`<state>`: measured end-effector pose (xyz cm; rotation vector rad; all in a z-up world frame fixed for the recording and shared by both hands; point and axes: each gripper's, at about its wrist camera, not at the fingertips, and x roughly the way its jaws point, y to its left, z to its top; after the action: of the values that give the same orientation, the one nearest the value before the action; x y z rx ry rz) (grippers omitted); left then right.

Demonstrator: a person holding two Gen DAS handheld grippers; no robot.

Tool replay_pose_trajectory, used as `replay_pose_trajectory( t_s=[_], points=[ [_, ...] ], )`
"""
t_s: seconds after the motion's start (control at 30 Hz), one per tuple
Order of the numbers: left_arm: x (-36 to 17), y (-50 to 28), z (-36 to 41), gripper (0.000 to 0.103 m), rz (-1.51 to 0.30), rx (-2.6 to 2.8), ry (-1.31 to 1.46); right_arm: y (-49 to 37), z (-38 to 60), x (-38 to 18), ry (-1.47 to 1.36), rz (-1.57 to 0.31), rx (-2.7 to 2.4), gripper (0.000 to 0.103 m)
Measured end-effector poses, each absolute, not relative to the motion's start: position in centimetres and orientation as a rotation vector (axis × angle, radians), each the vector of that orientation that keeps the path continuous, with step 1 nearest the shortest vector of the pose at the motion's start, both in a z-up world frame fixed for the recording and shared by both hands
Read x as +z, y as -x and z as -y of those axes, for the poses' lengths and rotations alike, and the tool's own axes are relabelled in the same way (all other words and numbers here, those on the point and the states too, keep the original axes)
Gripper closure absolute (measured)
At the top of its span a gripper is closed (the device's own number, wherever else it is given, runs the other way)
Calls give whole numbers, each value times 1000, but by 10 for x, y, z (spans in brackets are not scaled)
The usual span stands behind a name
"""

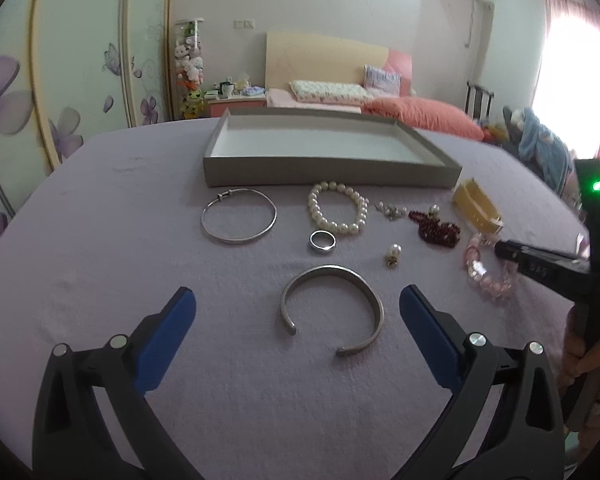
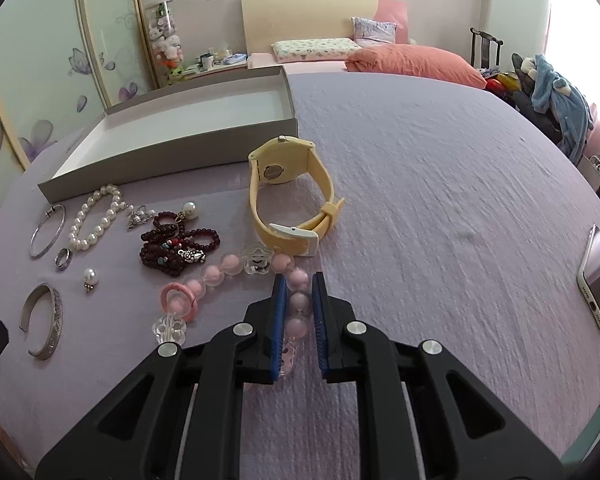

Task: Organize jewelry
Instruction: 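Grasp the silver open cuff with the left tool while the right tool grasps the pink beaded bracelet, then carry the cuff and pink bracelet into the tray while both tools open to release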

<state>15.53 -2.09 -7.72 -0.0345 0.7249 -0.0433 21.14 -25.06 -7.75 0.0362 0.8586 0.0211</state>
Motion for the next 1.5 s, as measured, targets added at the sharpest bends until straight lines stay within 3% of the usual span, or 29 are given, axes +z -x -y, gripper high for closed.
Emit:
replay_pose_trajectory(
  t_s=[0.4,0.57,1.07,1.5],
  points=[
    [-102,-193,46,17,-879,-90,-151,-212,258,-78,-59,-857,37,89],
    [-101,-194,42,37,-892,-151,-87,-211,259,-78,-60,-857,42,89],
    [-86,-181,12,37,-822,-86,-9,-206,259,-79,-122,-851,140,89],
    [-88,-181,16,37,-825,-94,-12,-207,246,-79,2,-858,152,89]
  ],
)
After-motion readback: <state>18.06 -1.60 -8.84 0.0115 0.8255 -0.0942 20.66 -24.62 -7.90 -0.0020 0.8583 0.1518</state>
